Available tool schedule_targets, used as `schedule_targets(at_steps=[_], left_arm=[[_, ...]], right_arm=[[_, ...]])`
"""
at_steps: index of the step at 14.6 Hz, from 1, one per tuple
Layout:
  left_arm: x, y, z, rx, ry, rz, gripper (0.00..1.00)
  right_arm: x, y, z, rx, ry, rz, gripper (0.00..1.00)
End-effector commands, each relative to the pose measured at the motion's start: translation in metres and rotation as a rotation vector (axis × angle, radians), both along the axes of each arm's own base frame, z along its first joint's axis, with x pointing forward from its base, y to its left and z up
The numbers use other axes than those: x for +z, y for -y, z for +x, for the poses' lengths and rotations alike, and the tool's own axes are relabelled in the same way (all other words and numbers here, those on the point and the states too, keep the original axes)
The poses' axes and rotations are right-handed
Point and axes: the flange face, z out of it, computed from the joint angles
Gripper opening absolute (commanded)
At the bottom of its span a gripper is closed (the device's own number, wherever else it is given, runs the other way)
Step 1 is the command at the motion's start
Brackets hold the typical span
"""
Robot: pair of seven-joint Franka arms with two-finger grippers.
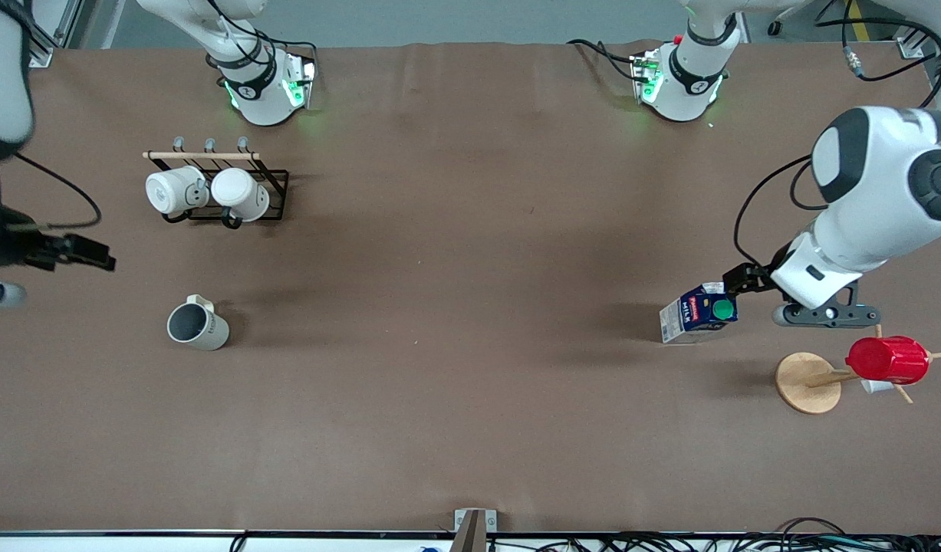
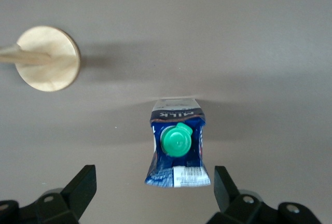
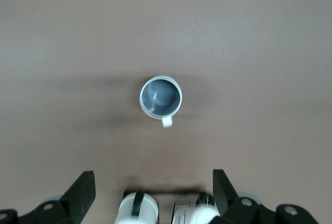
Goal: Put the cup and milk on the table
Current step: 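Reach the right gripper to the white mug while the left gripper reaches the milk, then grasp the white mug with the right gripper while the left gripper grasps the milk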
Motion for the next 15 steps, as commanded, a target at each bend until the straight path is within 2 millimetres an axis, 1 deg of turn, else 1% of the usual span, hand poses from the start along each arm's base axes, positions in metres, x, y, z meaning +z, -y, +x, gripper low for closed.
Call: schedule_targets(at_steps=[1, 3, 4, 5, 6, 7, 8, 9, 10, 11, 13, 14, 15], left_arm=[[-0.023, 0.006, 0.002, 0.053, 0.000, 0.002, 1.00], [-0.041, 0.008, 0.005, 0.056, -0.013, -0.002, 1.00], [-0.050, 0.012, 0.005, 0.051, -0.026, -0.002, 1.00], [-0.054, 0.010, 0.005, 0.053, -0.033, -0.001, 1.00], [-0.064, 0.009, 0.004, 0.053, -0.050, 0.001, 1.00], [-0.067, 0.010, 0.004, 0.053, -0.050, 0.000, 1.00], [-0.070, 0.011, 0.004, 0.054, -0.054, -0.003, 0.98], [-0.076, 0.011, 0.004, 0.055, -0.063, -0.003, 0.90], [-0.078, 0.012, 0.004, 0.055, -0.066, -0.004, 0.78], [-0.078, 0.013, 0.004, 0.054, -0.066, -0.004, 0.68], [-0.078, 0.015, 0.003, 0.052, -0.068, -0.004, 0.51], [-0.078, 0.017, 0.003, 0.055, -0.070, -0.005, 0.45], [-0.075, 0.020, 0.003, 0.058, -0.070, -0.006, 0.41]], right_arm=[[-0.066, 0.002, -0.012, 0.060, 0.004, 0.001, 1.00], [-0.108, 0.002, -0.014, 0.072, 0.035, -0.004, 1.00], [-0.124, 0.001, -0.014, 0.077, 0.049, -0.009, 1.00], [-0.142, 0.002, -0.015, 0.101, 0.058, -0.017, 1.00], [-0.156, 0.007, -0.016, 0.133, 0.070, -0.018, 1.00], [-0.170, 0.016, -0.020, 0.139, 0.079, -0.020, 1.00], [-0.179, 0.017, -0.024, 0.136, 0.088, -0.022, 1.00], [-0.191, 0.015, -0.027, 0.139, 0.088, -0.022, 1.00], [-0.200, 0.016, -0.027, 0.138, 0.090, -0.023, 1.00], [-0.209, 0.016, -0.028, 0.138, 0.089, -0.023, 1.00], [-0.220, 0.012, -0.028, 0.143, 0.086, -0.023, 1.00], [-0.229, 0.012, -0.028, 0.144, 0.081, -0.022, 1.00], [-0.237, 0.013, -0.028, 0.141, 0.080, -0.022, 1.00]])
